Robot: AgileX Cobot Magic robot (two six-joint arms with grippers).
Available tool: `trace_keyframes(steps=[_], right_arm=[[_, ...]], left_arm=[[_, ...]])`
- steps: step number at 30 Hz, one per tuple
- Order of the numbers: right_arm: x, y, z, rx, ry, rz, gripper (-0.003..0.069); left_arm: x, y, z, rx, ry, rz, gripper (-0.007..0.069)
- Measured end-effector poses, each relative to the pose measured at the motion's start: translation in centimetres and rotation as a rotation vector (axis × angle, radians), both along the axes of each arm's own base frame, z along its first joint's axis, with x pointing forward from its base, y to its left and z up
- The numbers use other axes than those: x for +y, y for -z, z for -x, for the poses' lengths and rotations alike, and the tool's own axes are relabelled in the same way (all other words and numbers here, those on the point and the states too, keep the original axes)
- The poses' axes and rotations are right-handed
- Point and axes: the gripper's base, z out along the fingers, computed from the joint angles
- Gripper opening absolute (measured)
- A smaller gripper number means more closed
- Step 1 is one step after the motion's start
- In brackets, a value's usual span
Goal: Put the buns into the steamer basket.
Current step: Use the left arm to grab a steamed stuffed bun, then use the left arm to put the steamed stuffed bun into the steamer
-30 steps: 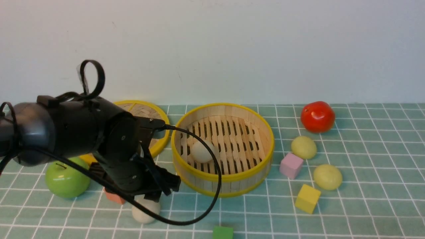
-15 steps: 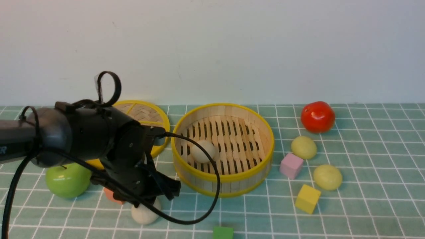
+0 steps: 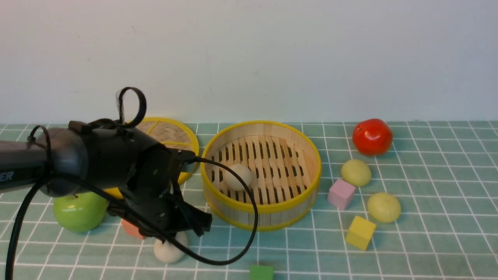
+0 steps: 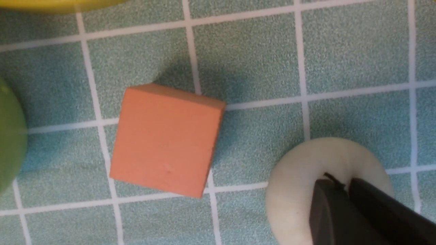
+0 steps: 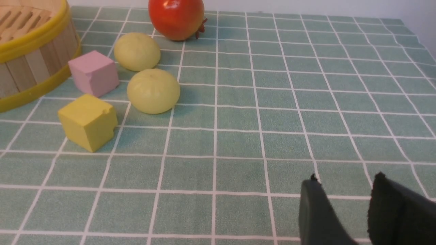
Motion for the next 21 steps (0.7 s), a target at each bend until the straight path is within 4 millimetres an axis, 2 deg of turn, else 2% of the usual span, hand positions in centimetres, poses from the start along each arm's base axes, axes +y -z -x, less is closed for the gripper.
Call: trace_keyframes(steps=[5,9,10,15,17,19,21], right_arm=[[0.0,0.0,0.0,0.0,0.0,0.0,0.024],[0.0,0.0,0.0,0.0,0.0,0.0,0.024],[0.0,0.0,0.0,0.0,0.0,0.0,0.024],[0.0,0.0,0.0,0.0,0.0,0.0,0.024],[0.0,0.0,0.0,0.0,0.0,0.0,0.024],[0.0,0.0,0.0,0.0,0.0,0.0,0.024],[0.0,0.0,0.0,0.0,0.0,0.0,0.024]], left_arm=[[-0.3,-1.6,-0.6,0.002,-0.016,0.008,-0.0013],[-1.1,-6.2,-2.2,-0.081,-0.014,0.044,-0.0013],[-1.2,-6.7,-2.4,-0.091,-0.014,0.051,-0.0013],[-3.2,-13.2,-5.2,-0.29,0.008,0.208,-0.0013],[-3.7,-13.7,-5.9,-0.332,0.022,0.24,-0.0013],[-4.8,-14.3,-7.6,-0.412,0.049,0.295,-0.0013],[-5.8,-13.3,-9.5,-0.433,0.062,0.306,-0.0013]])
